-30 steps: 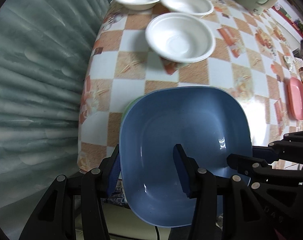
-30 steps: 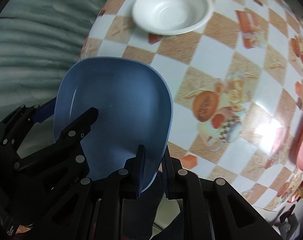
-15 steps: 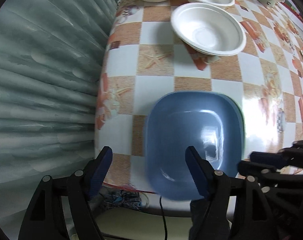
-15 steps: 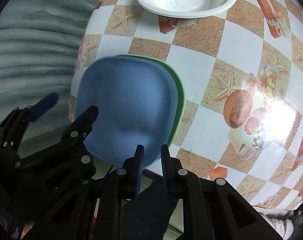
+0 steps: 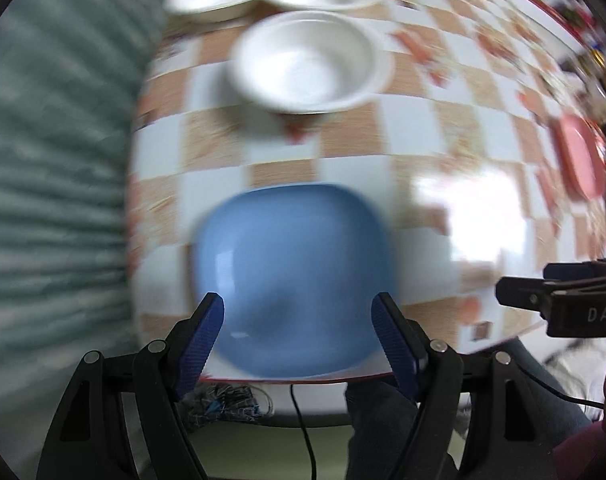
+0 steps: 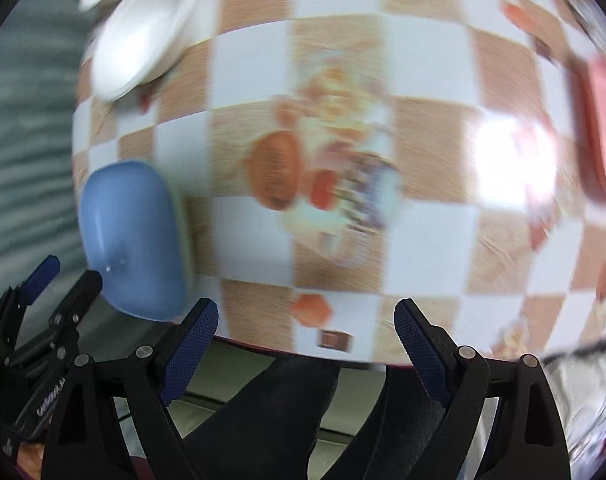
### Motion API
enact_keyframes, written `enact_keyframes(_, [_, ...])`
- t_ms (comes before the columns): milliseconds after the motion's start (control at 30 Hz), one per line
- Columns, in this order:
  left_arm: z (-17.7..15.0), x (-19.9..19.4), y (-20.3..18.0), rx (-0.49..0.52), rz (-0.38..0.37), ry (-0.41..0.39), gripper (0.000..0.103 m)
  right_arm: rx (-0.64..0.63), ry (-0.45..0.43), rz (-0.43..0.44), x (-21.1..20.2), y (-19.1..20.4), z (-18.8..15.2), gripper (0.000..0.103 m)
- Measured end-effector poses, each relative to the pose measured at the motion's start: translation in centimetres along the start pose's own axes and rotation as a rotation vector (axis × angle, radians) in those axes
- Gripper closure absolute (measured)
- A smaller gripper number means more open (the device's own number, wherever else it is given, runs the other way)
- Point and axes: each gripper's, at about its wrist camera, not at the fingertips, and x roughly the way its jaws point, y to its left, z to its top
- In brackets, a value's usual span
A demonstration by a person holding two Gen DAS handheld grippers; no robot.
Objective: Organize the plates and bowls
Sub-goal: 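Lower the blue plate onto the green plate and open both grippers, then move both grippers to the pink plate and close them on its rim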
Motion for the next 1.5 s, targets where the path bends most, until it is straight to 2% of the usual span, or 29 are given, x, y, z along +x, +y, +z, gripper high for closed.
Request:
enact_keyframes(200, [2.4,0.3,-9.2,0.224,-0.048,0.029,0.023,0.178,-0.044,0.001,-2.0,-7.2,-1.4,0.012])
enact_keyframes(333, [3.7,0.2,-13.5,0.28,-0.064,0.036,0.023,0.262,-0.064,-0.009,-3.0,-12.5,-1.2,0.012])
enact_keyframes(467, [5.5,0.2,-17.1,0.29,-0.083,0.052,0.023,0.285,-0.093,-0.022,-4.2,-16.3,-0.8,0.012])
enact_keyframes(600, [8.2,0.8,-21.2,0.291,-0.074,0.068,0.023,0.276,-0.124,-0.084,-5.4,-20.2,-0.1,0.012])
enact_keyframes(700, [10.4,1.1,-24.3,0.29,-0.071,0.063,0.023,0.232,-0.145,-0.156,-6.9,-23.2,1.7,0.012])
enact_keyframes(900, [14.6,1.9,-29.6,0.253,-0.059,0.034,0.023,0.188,-0.179,-0.232,-8.7,-27.5,5.6,0.012])
enact_keyframes(1000, [16.5,3.1,-31.5,0.191,-0.079,0.028,0.023,0.165,-0.207,-0.289,-8.5,-28.4,7.2,0.012])
enact_keyframes(1167, [18.0,5.8,-33.5,0.146,-0.038,0.033,0.023,0.135,-0.242,-0.345,-8.3,-29.9,9.3,0.012])
enact_keyframes(1333, [19.0,7.7,-35.1,0.152,0.005,0.039,0.021,0.061,-0.227,-0.429,-6.5,-29.0,10.6,0.012])
enact_keyframes(1500, [19.4,8.2,-36.8,0.214,0.042,0.019,0.019,-0.057,-0.25,-0.576,-5.6,-26.3,10.7,0.012])
